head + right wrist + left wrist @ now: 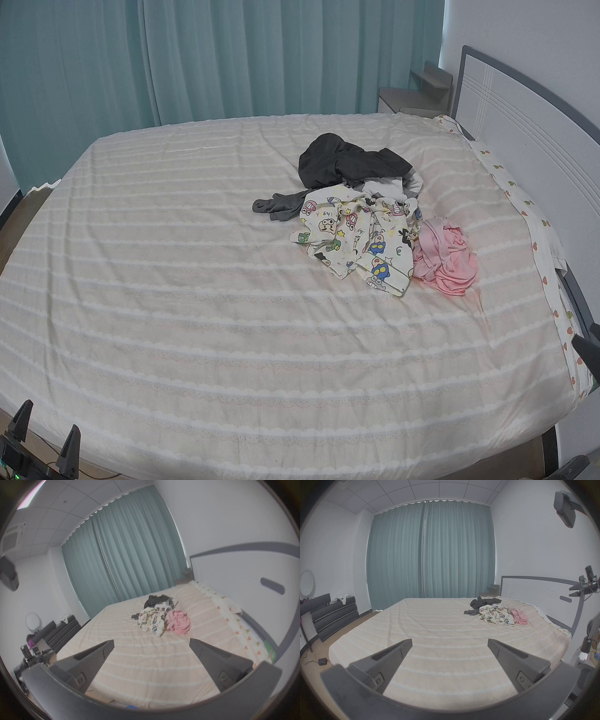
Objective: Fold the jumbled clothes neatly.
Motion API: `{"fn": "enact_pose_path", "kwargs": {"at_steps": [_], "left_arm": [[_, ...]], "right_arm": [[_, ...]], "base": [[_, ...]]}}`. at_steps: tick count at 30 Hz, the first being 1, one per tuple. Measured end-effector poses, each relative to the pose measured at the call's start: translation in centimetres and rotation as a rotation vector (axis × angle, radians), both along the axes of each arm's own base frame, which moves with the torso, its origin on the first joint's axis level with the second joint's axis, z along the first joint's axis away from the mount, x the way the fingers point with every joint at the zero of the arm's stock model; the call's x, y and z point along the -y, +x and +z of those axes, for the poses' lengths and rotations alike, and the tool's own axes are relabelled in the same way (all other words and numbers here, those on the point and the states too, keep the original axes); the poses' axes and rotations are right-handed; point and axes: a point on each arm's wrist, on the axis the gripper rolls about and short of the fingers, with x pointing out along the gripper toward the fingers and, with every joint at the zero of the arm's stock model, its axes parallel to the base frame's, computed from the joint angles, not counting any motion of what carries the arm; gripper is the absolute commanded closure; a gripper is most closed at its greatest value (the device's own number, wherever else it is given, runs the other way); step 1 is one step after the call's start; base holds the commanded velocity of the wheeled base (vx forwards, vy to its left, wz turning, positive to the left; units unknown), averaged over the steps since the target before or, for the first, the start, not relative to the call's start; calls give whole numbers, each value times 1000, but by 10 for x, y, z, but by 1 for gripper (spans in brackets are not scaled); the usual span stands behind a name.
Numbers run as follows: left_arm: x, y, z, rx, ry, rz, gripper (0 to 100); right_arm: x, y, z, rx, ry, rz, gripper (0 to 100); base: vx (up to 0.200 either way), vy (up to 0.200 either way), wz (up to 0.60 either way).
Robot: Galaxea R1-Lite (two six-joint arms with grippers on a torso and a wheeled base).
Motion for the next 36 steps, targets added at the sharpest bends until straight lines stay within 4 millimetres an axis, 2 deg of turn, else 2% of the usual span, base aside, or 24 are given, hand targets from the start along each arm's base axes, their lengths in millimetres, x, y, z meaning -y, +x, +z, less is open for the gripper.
{"fn": "enact_pose_path", "kwargs": {"at_steps": [6,13,22,29,33,36], "left_arm": [[0,0,0,0,0,0,0],[0,0,0,0,0,-1,0],[0,0,0,0,-1,-1,0],[0,0,0,0,-1,-1,0],[0,0,0,0,-2,-1,0],[0,0,0,0,-3,-1,0]], "right_arm": [[-7,57,9,-152,81,65,0],[-24,134,2,-300,172,81,0],[-54,243,-27,-425,276,-19,0],[-87,331,-52,-390,330,-124,0],[-106,370,-69,-356,349,-171,0],[-115,391,-80,-345,352,-209,0]], "base": [[0,0,0],[0,0,0],[0,0,0],[0,0,0],[0,0,0],[0,0,0]]}}
